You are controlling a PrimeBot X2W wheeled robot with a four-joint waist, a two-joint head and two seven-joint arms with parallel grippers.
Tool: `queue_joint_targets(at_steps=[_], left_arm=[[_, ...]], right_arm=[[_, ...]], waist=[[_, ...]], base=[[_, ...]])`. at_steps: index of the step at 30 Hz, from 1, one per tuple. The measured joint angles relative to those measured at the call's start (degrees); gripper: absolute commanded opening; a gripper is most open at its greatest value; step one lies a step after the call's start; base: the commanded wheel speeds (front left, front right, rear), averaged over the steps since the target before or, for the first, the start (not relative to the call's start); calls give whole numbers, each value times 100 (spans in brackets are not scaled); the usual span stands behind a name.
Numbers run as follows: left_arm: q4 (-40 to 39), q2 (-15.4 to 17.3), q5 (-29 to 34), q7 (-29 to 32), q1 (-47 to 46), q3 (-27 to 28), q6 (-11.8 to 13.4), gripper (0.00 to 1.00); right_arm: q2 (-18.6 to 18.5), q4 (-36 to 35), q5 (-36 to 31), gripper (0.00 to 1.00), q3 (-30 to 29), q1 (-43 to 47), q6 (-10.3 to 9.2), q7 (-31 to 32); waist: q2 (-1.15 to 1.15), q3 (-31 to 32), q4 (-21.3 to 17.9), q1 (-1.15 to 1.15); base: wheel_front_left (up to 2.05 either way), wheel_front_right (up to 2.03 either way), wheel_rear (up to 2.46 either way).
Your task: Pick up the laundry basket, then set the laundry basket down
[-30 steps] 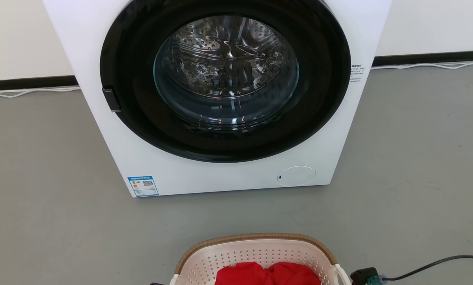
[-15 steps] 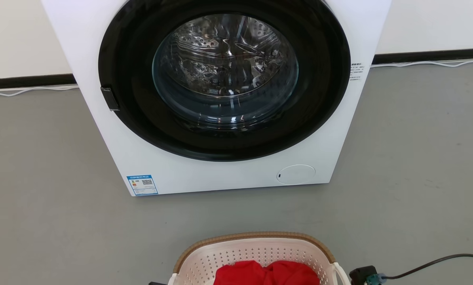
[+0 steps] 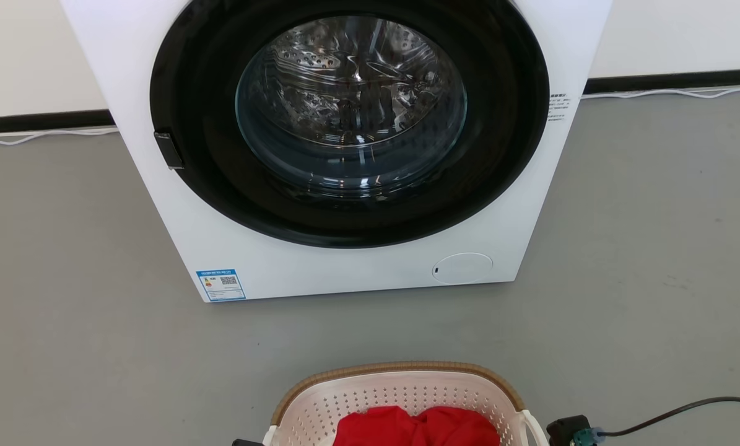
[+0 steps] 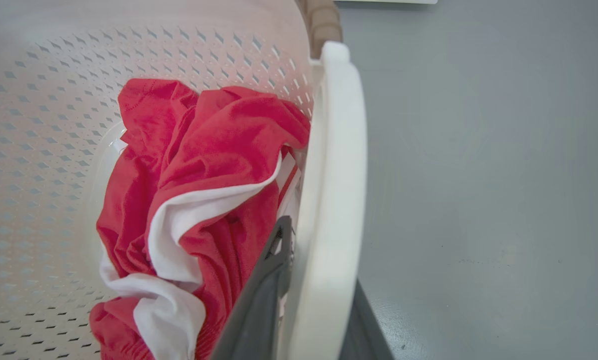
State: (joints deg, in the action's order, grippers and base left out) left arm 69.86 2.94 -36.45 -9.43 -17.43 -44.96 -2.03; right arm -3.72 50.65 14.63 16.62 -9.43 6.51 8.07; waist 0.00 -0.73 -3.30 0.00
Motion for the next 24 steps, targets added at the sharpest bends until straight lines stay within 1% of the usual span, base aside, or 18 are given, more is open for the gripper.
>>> queue_joint_targets(at_steps=[17, 24], left_arm=[[144, -24, -142, -69, -207, -164, -1, 0], [220, -26, -146, -125, -444, -181, -1, 0]], right_arm=[[5, 0, 14, 0, -5, -30, 0, -53], [5, -7, 48, 0, 22, -240, -2, -87]], waist=[[0, -228, 8, 0], [0, -492, 20, 0]], base=[[0, 0, 0], [0, 0, 0]])
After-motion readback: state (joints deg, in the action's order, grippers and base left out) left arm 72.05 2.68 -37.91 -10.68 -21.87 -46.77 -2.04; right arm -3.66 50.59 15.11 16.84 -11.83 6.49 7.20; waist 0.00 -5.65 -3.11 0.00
